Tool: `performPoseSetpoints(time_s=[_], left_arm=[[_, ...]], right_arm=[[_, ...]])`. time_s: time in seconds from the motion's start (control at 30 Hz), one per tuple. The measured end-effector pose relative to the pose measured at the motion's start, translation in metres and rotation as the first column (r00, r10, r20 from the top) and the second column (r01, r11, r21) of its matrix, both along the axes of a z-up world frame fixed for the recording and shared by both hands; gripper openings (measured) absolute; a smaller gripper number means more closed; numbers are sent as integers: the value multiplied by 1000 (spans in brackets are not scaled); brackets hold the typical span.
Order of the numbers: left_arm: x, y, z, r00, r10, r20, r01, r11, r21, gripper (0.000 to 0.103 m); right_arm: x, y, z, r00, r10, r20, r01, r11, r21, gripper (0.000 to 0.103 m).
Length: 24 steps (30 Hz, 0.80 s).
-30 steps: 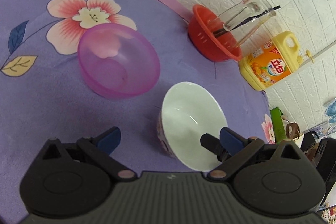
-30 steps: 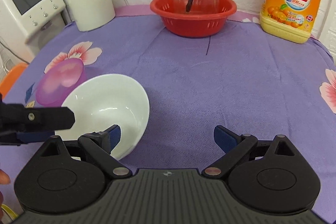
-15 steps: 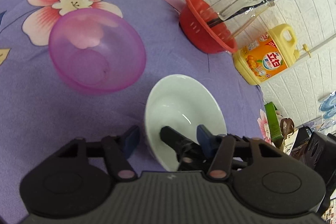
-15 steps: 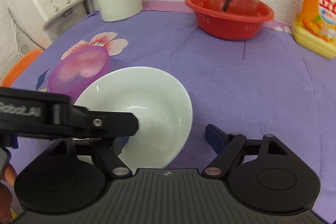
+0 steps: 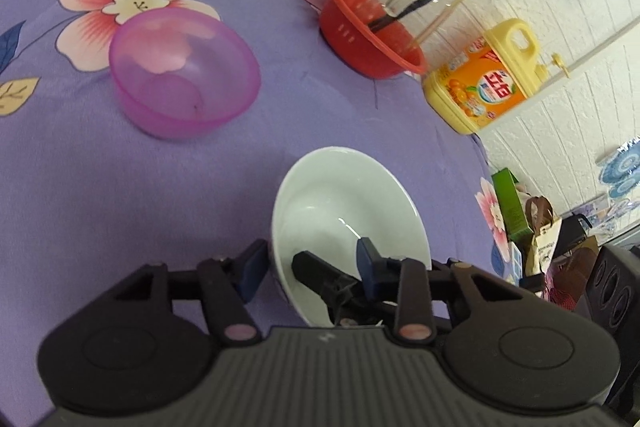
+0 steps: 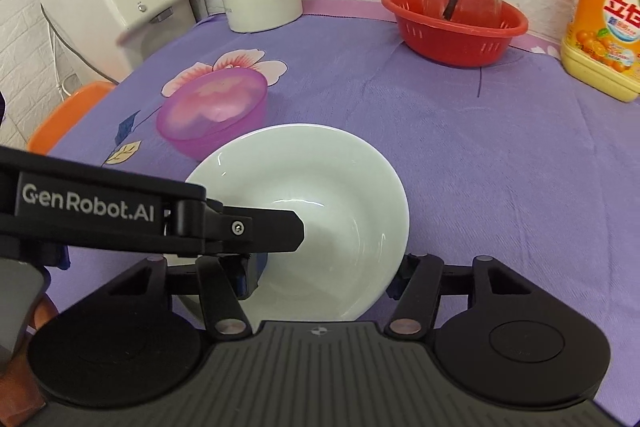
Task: Organize plates and bowls
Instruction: 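Carry the white bowl over and set it inside the steel bowl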
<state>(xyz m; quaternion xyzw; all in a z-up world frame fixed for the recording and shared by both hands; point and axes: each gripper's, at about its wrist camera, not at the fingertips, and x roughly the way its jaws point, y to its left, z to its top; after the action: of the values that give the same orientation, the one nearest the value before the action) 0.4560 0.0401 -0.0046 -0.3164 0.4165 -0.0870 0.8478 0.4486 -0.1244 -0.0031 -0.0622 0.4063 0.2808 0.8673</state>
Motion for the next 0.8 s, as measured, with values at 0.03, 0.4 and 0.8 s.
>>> performPoseSetpoints(time_s=[0.03, 0.4, 0.8], left_arm=[[-6, -4, 3, 1000, -7, 5, 7, 1000, -1, 35], [-103, -60, 34, 991, -115, 60, 117, 993, -30, 32], [-182, -108, 22, 972, -232, 32, 233, 972, -30, 32]], right_arm=[[-6, -3, 3, 1000, -4, 3, 4, 1000, -2, 97], [-117, -53, 34, 994, -64, 87, 69, 996, -53, 103], [-206, -100, 16, 990, -132, 49, 134, 990, -51, 103]])
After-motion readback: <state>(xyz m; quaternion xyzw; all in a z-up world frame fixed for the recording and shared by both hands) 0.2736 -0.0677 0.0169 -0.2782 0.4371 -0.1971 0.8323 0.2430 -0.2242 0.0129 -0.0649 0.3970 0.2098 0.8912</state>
